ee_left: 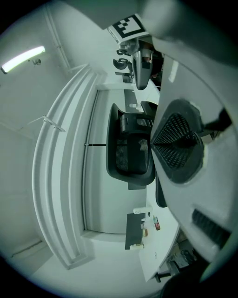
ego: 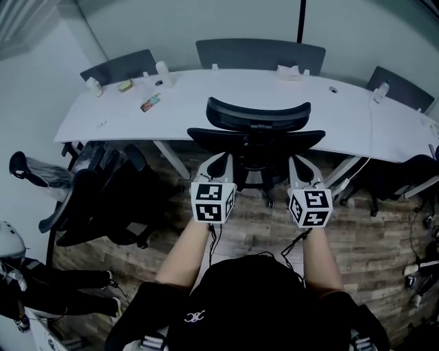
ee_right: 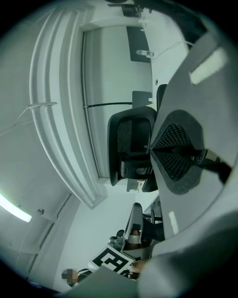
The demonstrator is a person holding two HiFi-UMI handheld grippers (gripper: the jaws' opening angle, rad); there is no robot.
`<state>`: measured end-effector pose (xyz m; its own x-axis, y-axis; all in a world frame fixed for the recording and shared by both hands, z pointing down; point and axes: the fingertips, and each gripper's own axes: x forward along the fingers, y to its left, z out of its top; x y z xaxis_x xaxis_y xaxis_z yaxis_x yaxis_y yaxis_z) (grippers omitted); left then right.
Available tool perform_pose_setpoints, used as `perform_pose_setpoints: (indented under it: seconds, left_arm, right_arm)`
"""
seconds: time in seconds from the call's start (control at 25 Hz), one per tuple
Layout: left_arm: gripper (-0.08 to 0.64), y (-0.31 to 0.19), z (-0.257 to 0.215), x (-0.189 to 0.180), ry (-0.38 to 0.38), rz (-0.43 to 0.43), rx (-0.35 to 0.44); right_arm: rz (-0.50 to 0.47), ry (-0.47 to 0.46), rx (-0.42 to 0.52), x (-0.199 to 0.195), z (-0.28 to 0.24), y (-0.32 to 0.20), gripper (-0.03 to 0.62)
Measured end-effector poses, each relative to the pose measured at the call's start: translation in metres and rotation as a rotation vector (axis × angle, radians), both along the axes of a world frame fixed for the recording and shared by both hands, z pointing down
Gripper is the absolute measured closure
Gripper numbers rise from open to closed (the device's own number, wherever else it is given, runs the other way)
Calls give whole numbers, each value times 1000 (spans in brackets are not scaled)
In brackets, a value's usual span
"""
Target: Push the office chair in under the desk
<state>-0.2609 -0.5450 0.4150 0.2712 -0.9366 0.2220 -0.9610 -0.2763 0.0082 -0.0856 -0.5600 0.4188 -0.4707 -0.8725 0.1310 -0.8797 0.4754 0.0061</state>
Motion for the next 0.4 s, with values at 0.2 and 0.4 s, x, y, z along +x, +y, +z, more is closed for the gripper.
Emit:
perform_pose_setpoints:
  seconds: [0.2,0.4]
  left_arm:
    - [549,2,0,11,-12,42,-8]
    - [551,2,-4,14,-1,57,2]
  right_arm:
    - [-3,37,26,-11,-3,7,586]
    - [-4,32,27,-20,-6,8,586]
